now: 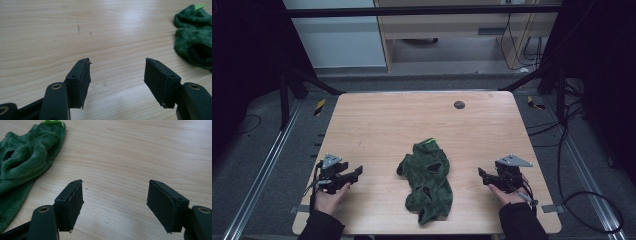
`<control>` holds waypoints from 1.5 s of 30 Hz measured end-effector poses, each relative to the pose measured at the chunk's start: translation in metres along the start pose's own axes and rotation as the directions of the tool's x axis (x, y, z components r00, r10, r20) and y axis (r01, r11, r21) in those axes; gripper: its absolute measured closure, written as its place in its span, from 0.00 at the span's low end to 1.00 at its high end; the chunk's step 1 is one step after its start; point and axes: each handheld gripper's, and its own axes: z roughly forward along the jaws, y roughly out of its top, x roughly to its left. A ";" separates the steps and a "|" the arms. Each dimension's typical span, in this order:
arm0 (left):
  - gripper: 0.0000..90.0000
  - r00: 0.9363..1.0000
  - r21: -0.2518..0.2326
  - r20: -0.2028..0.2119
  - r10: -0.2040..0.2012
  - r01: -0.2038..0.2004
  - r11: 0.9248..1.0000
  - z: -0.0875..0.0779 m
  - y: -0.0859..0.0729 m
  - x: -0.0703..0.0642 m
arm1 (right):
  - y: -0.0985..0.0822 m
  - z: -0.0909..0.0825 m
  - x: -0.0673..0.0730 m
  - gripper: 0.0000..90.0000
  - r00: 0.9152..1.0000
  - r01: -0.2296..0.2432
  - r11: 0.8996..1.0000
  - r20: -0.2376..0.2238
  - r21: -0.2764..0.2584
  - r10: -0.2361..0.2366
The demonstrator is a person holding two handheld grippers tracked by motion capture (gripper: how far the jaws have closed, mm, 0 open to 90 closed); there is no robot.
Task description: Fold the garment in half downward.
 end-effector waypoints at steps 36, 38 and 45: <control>0.35 0.983 -0.063 0.062 0.172 -0.168 0.984 0.010 0.041 -0.042 | 0.045 -0.002 0.030 0.38 0.991 0.047 0.998 -0.128 -0.033 -0.051; 0.36 0.982 -0.063 0.065 0.177 -0.173 0.983 0.012 0.044 -0.045 | 0.048 0.001 0.032 0.38 0.989 0.058 0.998 -0.136 -0.029 -0.061; 0.36 0.976 -0.067 0.091 0.197 -0.191 0.979 0.020 0.054 -0.057 | 0.060 0.010 0.037 0.39 0.986 0.083 0.996 -0.140 -0.021 -0.085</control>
